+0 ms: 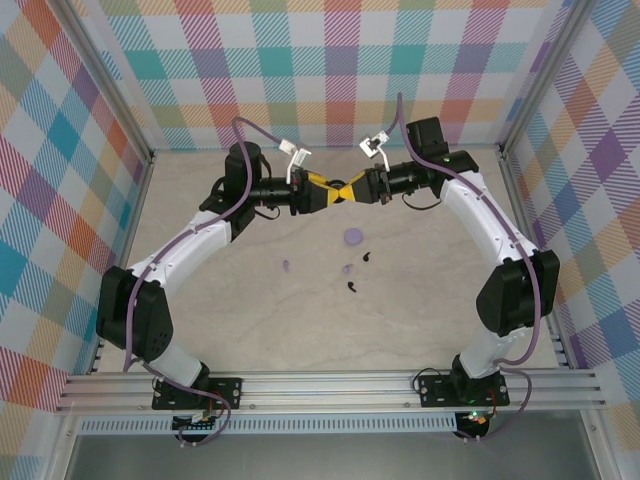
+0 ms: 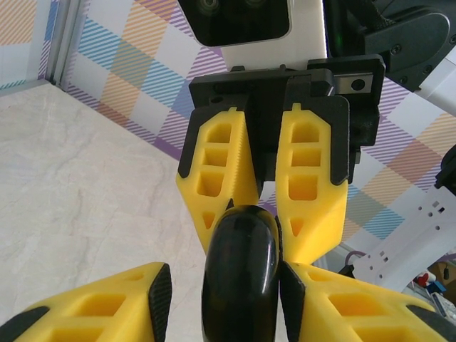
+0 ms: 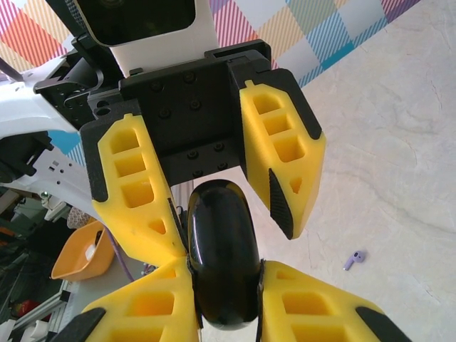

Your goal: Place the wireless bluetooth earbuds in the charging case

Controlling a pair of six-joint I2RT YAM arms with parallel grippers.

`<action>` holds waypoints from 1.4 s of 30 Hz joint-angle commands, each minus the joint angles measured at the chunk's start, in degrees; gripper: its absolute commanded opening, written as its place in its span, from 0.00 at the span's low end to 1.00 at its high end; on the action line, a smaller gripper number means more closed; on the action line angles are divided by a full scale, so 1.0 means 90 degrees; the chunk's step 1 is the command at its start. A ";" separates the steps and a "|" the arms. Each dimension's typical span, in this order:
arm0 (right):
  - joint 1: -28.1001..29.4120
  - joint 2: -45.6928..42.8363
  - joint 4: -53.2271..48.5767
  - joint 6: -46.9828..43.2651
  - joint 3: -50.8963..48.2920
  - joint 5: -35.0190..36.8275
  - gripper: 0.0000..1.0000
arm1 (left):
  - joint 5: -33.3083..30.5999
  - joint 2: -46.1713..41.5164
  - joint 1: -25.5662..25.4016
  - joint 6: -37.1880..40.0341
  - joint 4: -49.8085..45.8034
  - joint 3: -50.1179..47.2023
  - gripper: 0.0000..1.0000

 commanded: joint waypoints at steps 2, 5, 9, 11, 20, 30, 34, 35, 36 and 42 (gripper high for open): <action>0.0041 -0.0136 0.0223 0.0106 0.0114 -0.0090 0.16 | 0.0072 0.0053 -0.0026 0.0036 -0.0109 0.0094 0.47; 0.0022 -0.0160 0.0313 0.0200 0.0088 0.0018 0.16 | 0.0056 -0.0036 0.0003 0.0041 -0.0069 0.0017 0.50; -0.0006 -0.0173 0.0372 0.0268 0.0067 0.0069 0.16 | 0.0050 -0.0150 0.0043 0.0057 -0.0039 -0.0052 0.53; -0.0009 -0.0188 0.0380 0.0280 0.0067 0.0047 0.16 | 0.0073 -0.0165 0.0044 0.0056 -0.0030 -0.0067 0.54; -0.0008 -0.0189 0.0342 0.0256 0.0087 -0.0119 0.17 | 0.0181 -0.0107 0.0101 -0.0053 -0.0011 0.0022 0.39; -0.0007 -0.0189 0.0185 0.0136 0.0116 -0.0183 0.18 | 0.0257 -0.0051 0.0120 -0.0154 0.0010 0.0063 0.23; -0.0007 -0.0214 0.0069 0.0056 0.0126 -0.0125 0.21 | 0.0245 -0.0067 0.0119 -0.0123 0.0089 0.0000 0.18; -0.0007 -0.0237 0.0045 0.0037 0.0116 -0.0084 0.24 | 0.0218 -0.0084 0.0121 -0.0054 0.0074 -0.0015 0.17; -0.0008 -0.0256 0.0030 0.0026 0.0116 -0.0026 0.25 | 0.0171 -0.0101 0.0113 0.0043 0.0043 -0.0044 0.16; -0.0012 -0.0491 -0.0075 -0.0036 0.0058 0.0621 0.48 | -0.0169 -0.0353 0.0103 0.1432 -0.0291 -0.0323 0.17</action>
